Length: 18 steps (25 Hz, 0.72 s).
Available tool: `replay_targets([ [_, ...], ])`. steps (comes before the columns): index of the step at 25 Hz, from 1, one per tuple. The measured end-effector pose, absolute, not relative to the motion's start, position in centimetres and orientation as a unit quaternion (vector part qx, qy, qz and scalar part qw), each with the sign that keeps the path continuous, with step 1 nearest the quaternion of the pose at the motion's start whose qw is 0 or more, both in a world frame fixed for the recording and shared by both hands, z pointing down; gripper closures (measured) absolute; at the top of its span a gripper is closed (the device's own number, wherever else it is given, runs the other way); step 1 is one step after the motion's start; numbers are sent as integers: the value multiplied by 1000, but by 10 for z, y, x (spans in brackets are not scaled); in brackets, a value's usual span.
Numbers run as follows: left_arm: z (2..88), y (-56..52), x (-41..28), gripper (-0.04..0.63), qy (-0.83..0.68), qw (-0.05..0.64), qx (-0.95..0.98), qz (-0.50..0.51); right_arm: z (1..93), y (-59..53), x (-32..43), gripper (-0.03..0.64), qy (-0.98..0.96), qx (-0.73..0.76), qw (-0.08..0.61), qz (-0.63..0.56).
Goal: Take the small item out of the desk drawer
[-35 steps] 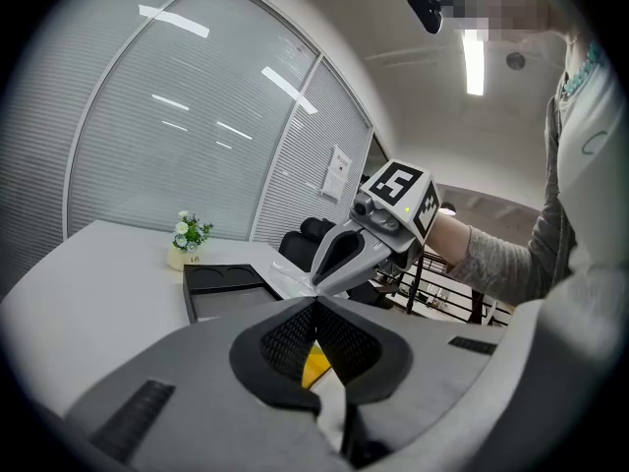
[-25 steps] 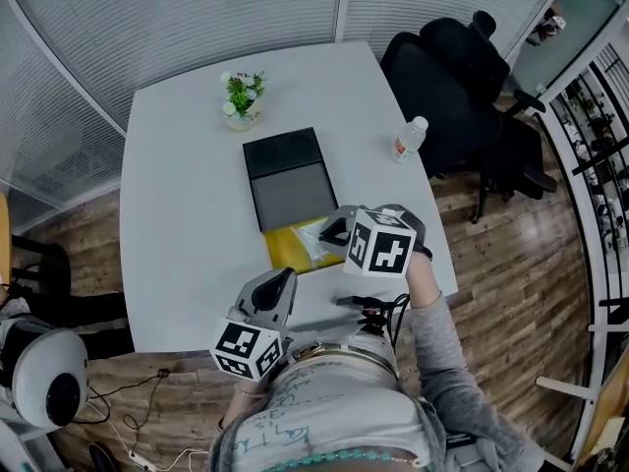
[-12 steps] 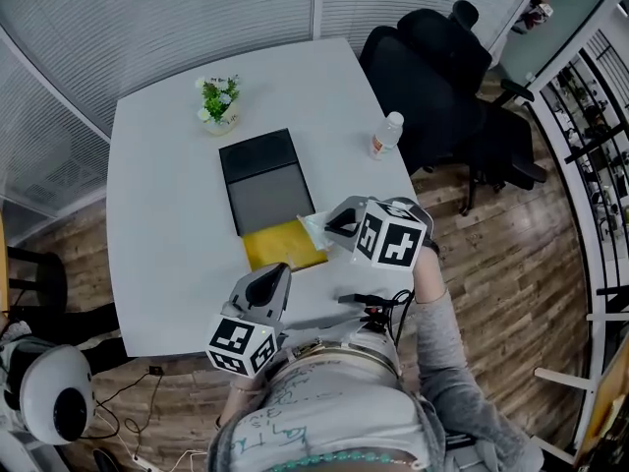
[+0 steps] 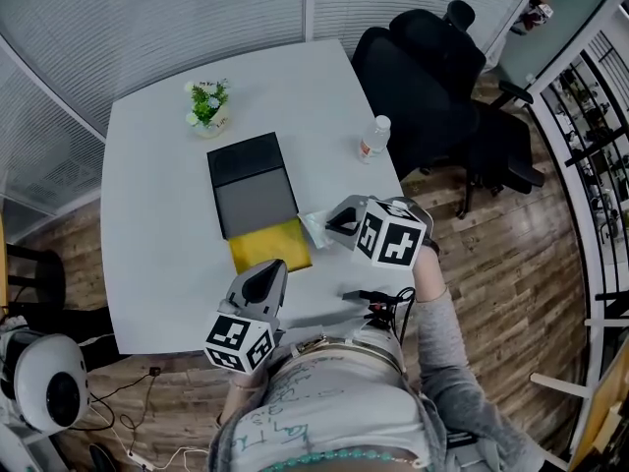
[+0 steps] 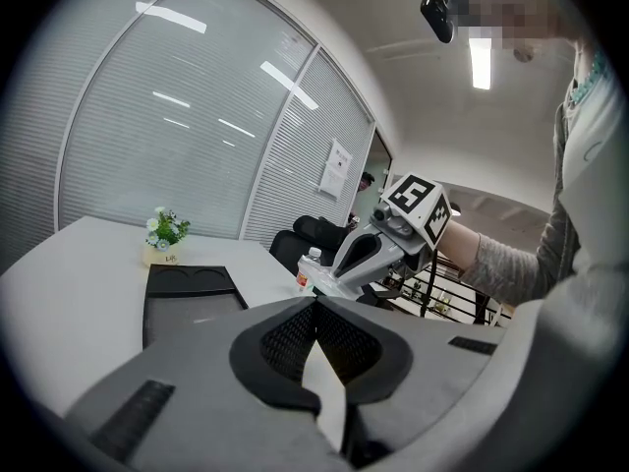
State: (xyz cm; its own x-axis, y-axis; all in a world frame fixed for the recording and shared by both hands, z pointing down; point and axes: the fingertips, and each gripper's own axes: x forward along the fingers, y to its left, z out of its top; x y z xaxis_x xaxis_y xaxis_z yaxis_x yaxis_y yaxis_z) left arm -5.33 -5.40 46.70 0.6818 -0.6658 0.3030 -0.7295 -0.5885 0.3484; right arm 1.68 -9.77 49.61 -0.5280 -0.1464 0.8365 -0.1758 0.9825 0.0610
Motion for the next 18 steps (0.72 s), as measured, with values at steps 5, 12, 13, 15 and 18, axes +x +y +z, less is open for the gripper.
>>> replay_targets([
  [5,462,-57,-56,597,-418,227,878,52,489,-96,20,612,-881,79,467,-2],
  [12,457,-66,-50,597,-434,221,872,52,484,-102,33,612,-887,77,455,-12],
  [13,457,-67,-48,597,-434,221,872,52,484,-102,36,612,-887,77,455,-12],
  [15,458,-69,-43,597,-434,222,872,52,485,-103,40,612,-888,78,453,-12],
  [18,459,-71,-36,597,-430,223,873,52,485,-105,46,612,-888,81,453,-14],
])
